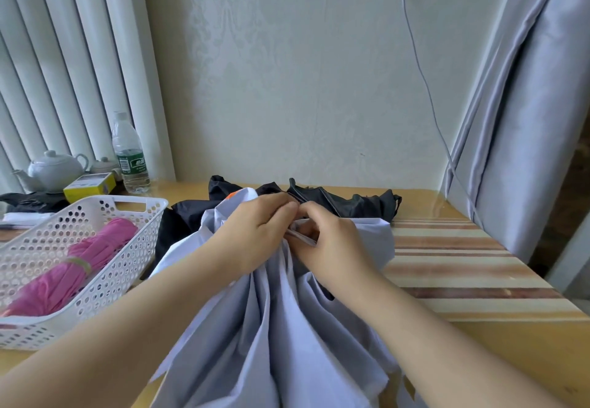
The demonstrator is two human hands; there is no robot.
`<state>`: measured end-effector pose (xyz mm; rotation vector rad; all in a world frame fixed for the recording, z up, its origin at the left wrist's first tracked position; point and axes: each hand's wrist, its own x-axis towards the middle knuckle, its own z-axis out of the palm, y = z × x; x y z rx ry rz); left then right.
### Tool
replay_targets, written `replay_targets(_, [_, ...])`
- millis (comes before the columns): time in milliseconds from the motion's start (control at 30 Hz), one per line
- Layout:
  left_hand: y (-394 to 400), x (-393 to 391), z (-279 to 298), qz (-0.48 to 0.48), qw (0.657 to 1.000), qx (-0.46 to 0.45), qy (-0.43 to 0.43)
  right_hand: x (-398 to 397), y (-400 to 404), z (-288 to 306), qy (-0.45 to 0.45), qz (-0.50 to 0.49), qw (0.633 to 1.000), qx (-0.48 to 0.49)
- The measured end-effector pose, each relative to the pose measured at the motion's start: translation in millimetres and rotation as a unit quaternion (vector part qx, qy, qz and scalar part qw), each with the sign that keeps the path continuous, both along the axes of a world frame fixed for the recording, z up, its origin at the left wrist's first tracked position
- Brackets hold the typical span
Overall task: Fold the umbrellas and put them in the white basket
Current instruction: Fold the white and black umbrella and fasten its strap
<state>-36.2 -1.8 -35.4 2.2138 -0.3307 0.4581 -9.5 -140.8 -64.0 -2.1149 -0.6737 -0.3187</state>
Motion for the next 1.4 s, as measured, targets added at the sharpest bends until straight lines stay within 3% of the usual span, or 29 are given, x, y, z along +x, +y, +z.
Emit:
replay_targets(100, [7.3, -15.3, 8.3, -0.063, 0.993, 0.065, 0.078, 0.6, -2.1, -0.1, 0.012, 0.0, 1.0, -0.002])
replay_targets(200, [12.2, -22.4, -3.2, 0.034, 0.963, 0.263, 0.044, 0.9, -2.6, -0.6, 0.02, 0.002, 1.0, -0.006])
replay_targets(367, [7.9, -16.1, -20.7, 0.041, 0.991, 0.12, -0.049, 0.9, -0.3, 0.5, 0.023, 0.032, 0.999, 0.016])
replay_targets(433, [7.5, -6.3, -21.4, 0.056, 0.996, 0.05, -0.049, 0.0, 0.9, 0.3, 0.03, 0.049, 0.998, 0.019])
replay_targets(700, [12.4, -2.5, -25.2, 0.05, 0.995, -0.069, -0.048, 2.1, -16.9, -0.6, 0.086, 0.09, 0.992, 0.003])
replay_targets(1033, [19.4, 3.0, -21.1, -0.043, 0.997, -0.062, 0.006, 4.3, -29.9, 3.0, 0.117, 0.104, 0.987, -0.024])
replay_targets(1100, [20.0, 4.0, -20.2, -0.045, 0.998, -0.044, 0.01, 5.5, -34.5, 2.6, 0.094, 0.089, 0.991, -0.042])
replay_targets(1267, [22.6, 10.0, -20.4, -0.046, 0.999, -0.026, -0.001, 1.1, -61.3, 5.2, -0.067, 0.047, 0.993, -0.086])
replay_targets(1400, [17.8, 12.8, -19.9, -0.007, 1.0, -0.007, -0.016, -14.5, -58.4, 9.7, -0.032, 0.102, 0.978, -0.178])
